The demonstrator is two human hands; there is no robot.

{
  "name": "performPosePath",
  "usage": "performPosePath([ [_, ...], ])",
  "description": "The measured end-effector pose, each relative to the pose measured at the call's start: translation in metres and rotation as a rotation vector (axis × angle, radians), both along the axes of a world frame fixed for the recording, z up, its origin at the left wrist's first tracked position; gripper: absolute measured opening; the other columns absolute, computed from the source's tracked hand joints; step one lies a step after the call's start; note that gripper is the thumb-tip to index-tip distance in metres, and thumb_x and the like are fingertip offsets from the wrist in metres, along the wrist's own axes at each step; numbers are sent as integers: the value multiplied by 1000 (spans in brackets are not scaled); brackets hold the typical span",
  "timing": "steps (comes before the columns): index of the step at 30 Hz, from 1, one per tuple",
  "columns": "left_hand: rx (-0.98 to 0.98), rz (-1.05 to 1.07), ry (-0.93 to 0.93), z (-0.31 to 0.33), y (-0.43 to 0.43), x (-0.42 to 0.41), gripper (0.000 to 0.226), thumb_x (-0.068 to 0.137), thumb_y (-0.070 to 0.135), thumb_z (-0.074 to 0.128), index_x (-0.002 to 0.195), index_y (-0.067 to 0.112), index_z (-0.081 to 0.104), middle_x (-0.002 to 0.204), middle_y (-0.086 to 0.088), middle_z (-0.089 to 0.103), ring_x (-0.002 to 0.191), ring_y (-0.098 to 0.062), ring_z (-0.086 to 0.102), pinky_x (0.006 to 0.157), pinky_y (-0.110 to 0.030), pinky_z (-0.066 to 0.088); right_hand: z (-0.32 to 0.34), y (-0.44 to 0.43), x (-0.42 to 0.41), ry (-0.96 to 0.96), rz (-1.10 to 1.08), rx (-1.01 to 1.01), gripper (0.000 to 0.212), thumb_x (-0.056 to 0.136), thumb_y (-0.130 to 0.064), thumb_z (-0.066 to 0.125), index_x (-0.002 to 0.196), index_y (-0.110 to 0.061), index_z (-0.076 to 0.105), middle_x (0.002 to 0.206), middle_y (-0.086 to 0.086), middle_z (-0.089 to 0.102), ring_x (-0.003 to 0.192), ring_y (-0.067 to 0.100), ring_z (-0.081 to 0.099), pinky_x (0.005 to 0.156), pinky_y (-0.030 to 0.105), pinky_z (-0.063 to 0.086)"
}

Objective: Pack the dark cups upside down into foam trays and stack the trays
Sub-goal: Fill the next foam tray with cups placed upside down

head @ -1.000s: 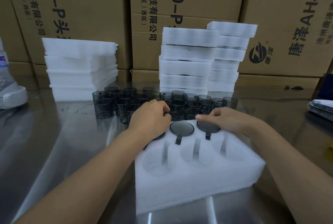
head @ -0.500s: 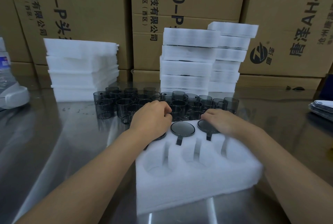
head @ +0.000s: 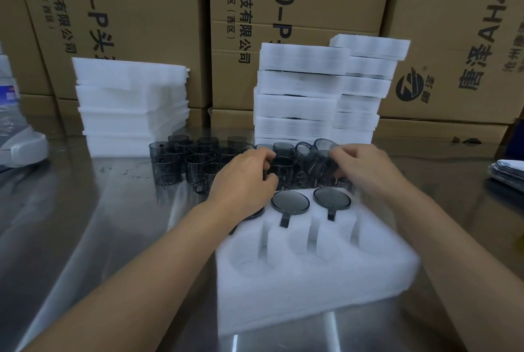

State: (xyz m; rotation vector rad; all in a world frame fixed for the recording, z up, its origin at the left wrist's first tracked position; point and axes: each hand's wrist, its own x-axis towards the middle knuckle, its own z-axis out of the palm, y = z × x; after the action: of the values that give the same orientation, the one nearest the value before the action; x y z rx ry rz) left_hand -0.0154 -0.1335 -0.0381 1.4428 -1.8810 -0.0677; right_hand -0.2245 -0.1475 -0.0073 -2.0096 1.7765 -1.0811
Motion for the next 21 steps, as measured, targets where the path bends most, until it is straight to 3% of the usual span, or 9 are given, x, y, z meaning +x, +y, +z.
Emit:
performPosePath([
  [3, -43, -42, 51, 2, 2, -2, 45, 92, 25, 53, 135, 28, 43, 101, 14, 54, 92, -11, 54, 83, -35, 49, 6, 9, 9, -107, 38, -62, 36, 83, -55, 58, 99, -26, 74, 86, -3, 73, 91, 14, 65, 72, 23, 49],
  [6, -47, -111, 210, 2, 0, -1, 40, 95, 20, 47, 134, 26, 44, 91, 15, 61, 86, -7, 59, 78, -32, 50, 4, 11, 24, -67, 58, -110, 51, 75, -61, 66, 114, -28, 69, 105, -12, 69, 99, 6, 60, 78, 21, 41],
  [9, -48, -142, 416, 1, -3, 1, 37, 96, 14, 39, 131, 24, 47, 90, 14, 66, 87, -3, 61, 75, -20, 46, -1, 10, 34, -34, 39, -196, 54, 75, -58, 68, 121, -30, 66, 102, -11, 70, 96, 5, 57, 77, 19, 38],
  [12, 2, -163, 569, 3, -5, 2, 39, 96, 13, 36, 130, 27, 47, 88, 11, 68, 84, -4, 62, 75, -26, 48, -9, 8, 34, 8, 67, -229, 54, 76, -51, 71, 126, -31, 62, 78, -10, 71, 83, 5, 61, 73, 19, 41],
  [17, 100, -161, 667, 5, -7, 2, 25, 100, 29, 37, 120, 31, 51, 85, 5, 70, 77, -10, 64, 73, -31, 47, -14, 7, 33, 91, 156, -281, 54, 75, -39, 77, 126, -31, 62, 81, -17, 64, 79, 5, 57, 72, 16, 40],
  [21, 129, -86, 651, 6, -6, 2, 19, 99, 43, 35, 101, 33, 52, 80, 1, 71, 70, -12, 64, 71, -32, 46, -14, 10, 36, 137, 243, -343, 56, 75, -33, 77, 128, -30, 60, 125, -12, 63, 109, 6, 59, 95, 22, 45],
])
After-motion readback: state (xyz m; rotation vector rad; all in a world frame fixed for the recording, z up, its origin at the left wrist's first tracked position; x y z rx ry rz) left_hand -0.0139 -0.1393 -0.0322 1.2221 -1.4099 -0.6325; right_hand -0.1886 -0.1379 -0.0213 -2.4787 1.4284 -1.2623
